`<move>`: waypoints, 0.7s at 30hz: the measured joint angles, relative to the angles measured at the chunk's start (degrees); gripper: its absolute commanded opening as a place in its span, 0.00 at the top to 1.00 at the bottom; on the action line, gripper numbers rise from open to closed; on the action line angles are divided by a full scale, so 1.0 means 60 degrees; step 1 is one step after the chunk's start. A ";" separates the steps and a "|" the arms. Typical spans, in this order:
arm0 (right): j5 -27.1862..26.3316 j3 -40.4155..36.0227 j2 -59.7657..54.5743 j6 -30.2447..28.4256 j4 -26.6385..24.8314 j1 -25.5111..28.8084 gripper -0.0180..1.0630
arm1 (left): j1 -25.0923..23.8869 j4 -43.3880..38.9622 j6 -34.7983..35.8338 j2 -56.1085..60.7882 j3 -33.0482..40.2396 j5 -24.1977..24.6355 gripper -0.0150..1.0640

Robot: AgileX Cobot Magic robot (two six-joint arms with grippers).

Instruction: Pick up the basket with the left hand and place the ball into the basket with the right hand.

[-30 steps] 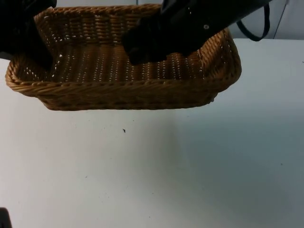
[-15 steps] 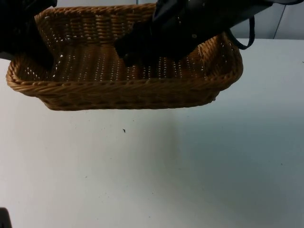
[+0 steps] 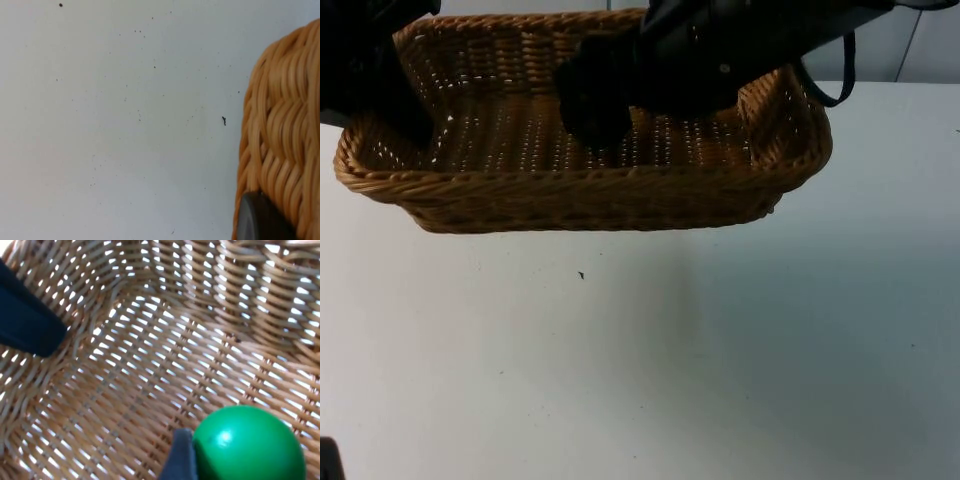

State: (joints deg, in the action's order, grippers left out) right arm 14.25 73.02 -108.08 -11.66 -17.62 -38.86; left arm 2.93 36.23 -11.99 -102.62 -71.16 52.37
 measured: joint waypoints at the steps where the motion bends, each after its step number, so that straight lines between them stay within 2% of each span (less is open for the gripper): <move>1: 0.0000 0.0000 0.0000 0.0000 0.0000 0.0000 0.38 | 0.0000 0.0000 0.0000 0.0000 0.0000 0.0000 0.99; 5: 0.0228 0.0000 0.0330 0.0026 0.0146 0.0000 0.39 | 0.0000 0.0000 0.0000 0.0000 0.0000 0.0000 0.99; 12: 0.0233 0.0000 0.2352 0.0026 0.0207 0.0000 0.41 | 0.0000 0.0014 0.0000 0.0000 0.0000 0.0000 0.99; 14: 0.0273 0.0000 0.2675 0.0026 0.0207 0.0000 0.52 | 0.0000 0.0014 0.0000 0.0000 0.0000 0.0000 0.99; 15: 0.0324 0.0000 0.2991 0.0026 0.0207 0.0000 0.52 | 0.0000 0.0014 0.0000 0.0000 0.0000 0.0000 0.99; 16: 0.0433 0.0000 0.3289 0.0045 0.0229 0.0000 0.71 | 0.0000 0.0014 0.0000 0.0000 0.0000 0.0000 0.99; 18: 0.0726 0.0000 0.3913 0.0045 0.0547 0.0000 0.96 | 0.0000 0.0014 0.0000 0.0000 0.0000 0.0000 0.99; 21: 0.1008 0.0000 0.4318 0.0103 0.0874 0.0000 0.98 | 0.0000 0.0014 0.0000 0.0000 0.0000 0.0000 0.99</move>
State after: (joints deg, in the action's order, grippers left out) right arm 20.30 73.02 -82.17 -11.04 -12.38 -38.86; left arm 2.93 36.31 -11.99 -102.62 -71.16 52.37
